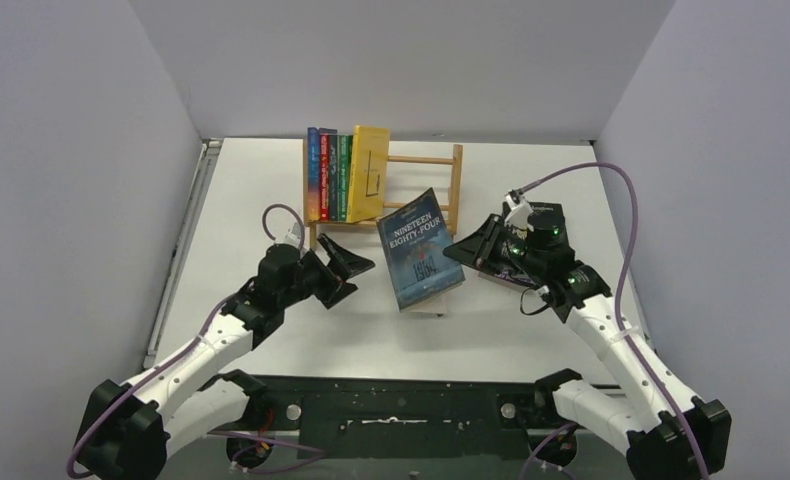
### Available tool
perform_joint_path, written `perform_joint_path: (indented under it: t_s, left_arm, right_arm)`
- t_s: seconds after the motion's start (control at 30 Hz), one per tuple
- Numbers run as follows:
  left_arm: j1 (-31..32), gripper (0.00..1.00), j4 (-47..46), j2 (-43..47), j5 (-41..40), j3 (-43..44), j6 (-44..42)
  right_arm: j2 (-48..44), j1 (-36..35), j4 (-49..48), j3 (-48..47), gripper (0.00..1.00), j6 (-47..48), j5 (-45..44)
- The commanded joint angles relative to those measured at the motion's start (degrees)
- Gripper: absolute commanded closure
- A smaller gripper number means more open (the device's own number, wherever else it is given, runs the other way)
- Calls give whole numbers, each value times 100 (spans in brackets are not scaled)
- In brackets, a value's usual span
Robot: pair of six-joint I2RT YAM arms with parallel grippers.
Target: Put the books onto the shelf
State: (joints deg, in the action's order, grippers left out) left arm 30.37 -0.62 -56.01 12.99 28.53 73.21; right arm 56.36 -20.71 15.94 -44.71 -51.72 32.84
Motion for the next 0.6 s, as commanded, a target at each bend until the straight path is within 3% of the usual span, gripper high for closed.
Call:
perform_joint_path:
  t_s: [0.0,0.37,0.57]
  left_arm:
    - [-5,11,-717,22,327,320,97]
    - [110,12,-2492,-663,1091,987,333]
    - [185,23,-2882,-1158,1309,1337,540]
  right_arm:
    - [-378,9,-1031,-599,100,-505,596]
    - [-308,2,-1685,-831,100,-1163,734]
    - [-249,4,-2009,-833,100,-1385,809]
